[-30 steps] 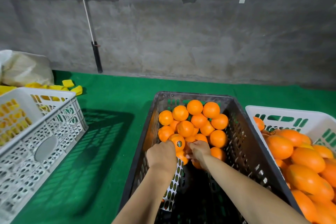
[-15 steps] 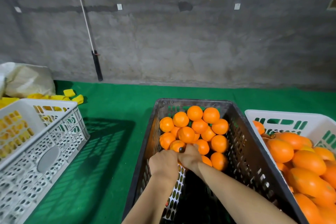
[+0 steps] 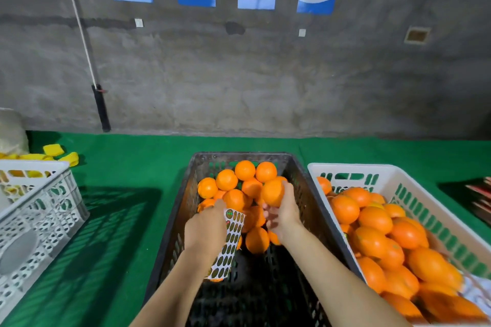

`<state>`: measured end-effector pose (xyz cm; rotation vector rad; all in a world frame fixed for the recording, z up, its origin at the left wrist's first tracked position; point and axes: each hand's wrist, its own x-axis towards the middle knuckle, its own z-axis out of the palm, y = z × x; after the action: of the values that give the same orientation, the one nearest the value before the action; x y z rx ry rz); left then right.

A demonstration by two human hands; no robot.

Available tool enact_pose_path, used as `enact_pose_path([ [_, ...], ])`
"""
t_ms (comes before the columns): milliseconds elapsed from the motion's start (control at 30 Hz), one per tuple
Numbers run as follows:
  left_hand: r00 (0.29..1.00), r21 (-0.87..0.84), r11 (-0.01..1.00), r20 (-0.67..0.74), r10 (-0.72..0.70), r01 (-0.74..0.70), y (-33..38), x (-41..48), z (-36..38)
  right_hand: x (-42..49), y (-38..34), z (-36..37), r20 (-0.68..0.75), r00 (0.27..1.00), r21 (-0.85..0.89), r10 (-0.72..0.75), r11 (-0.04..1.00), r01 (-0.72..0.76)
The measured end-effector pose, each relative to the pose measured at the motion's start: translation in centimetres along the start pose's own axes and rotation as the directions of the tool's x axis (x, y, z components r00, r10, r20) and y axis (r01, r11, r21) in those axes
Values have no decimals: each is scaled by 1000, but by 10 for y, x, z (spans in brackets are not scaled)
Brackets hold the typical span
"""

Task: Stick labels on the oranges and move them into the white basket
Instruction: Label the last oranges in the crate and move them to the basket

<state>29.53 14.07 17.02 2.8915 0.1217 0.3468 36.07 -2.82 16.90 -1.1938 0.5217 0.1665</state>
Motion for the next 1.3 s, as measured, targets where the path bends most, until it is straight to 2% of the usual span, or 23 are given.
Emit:
enact_pose_path([
  [167, 996, -27, 999, -86, 39, -41, 3, -3, -3, -16, -33, -26, -46, 995, 364, -93, 926, 103],
  [300, 992, -35, 998, -116, 52, -57, 3, -4, -4, -17, -48, -38, -94, 977, 557, -191, 803, 210],
  [433, 992, -7, 998, -115, 59, -60, 3, -5, -3, -16, -59, -50, -168, 968, 734, -185, 632, 249],
  [533, 992, 2, 998, -108, 59, -60, 2, -5, -2, -14, -66, -55, -265, 955, 800, -133, 522, 295],
  [633, 993, -16, 998, -107, 57, -59, 0, -5, -1, -15, -71, -65, -354, 934, 820, -37, 469, 329],
  [767, 993, -26, 998, -102, 52, -55, 0, -5, -2, -3, -73, -62, -506, 862, 754, -27, 471, 457],
  [800, 994, -27, 998, -98, 49, -52, 0, -5, -2, 0, -71, -75, -502, 863, 728, -58, 511, 458],
  [833, 994, -33, 998, -94, 46, -49, 1, -4, -1, 5, -66, -89, -447, 888, 694, -111, 583, 422],
  [867, 995, -42, 998, -91, 42, -46, 2, -4, -1, 20, -59, -114, -388, 899, 579, -205, 705, 410],
  [900, 995, -57, 997, -90, 37, -42, 3, -3, 0, 34, -47, -142, -240, 920, 419, -309, 822, 386],
  [933, 996, -83, 996, -89, 23, -31, 4, -3, 0, 35, -44, -172, 40, 902, 293, -431, 868, 402],
  [967, 996, -132, 991, -88, 1, -13, 4, -2, 0, 44, -43, -197, 303, 812, 354, -499, 850, 391],
  [1000, 996, -208, 978, -80, -29, 12, 5, -2, 1, 45, -42, -213, 486, 688, 384, -540, 838, 386],
  [1033, 996, -305, 951, -61, -64, 42, 6, -1, 0, 36, -40, -203, 560, 599, 299, -573, 813, 499],
  [1067, 994, -412, 908, -38, -101, 77, 7, 0, 0, 16, -33, -163, 532, 612, 93, -585, 759, 645],
  [1100, 990, -514, 850, -13, -137, 111, 7, 0, -1, 1, -33, -111, 508, 649, -163, -566, 677, 717],
  [1133, 986, -594, 792, 12, -165, 140, 8, 2, -2, -3, -23, -66, 497, 551, -355, -670, 422, 834],
  [1167, 982, -652, 741, 32, -184, 160, 8, 3, -4, -22, -11, -25, 535, 473, -487, -700, 202, 850],
  [1200, 979, -698, 695, 51, -197, 176, 8, 3, -5, -29, 1, -3, 593, 413, -533, -691, 47, 845],
  [1233, 977, -739, 649, 63, -204, 183, 8, 3, -6, -32, 8, 6, 659, 410, -554, -630, -38, 832],
  [1300, 974, -800, 570, 76, -211, 186, 6, 4, -7, -29, 11, -6, 721, 427, -564, -545, -103, 820],
])
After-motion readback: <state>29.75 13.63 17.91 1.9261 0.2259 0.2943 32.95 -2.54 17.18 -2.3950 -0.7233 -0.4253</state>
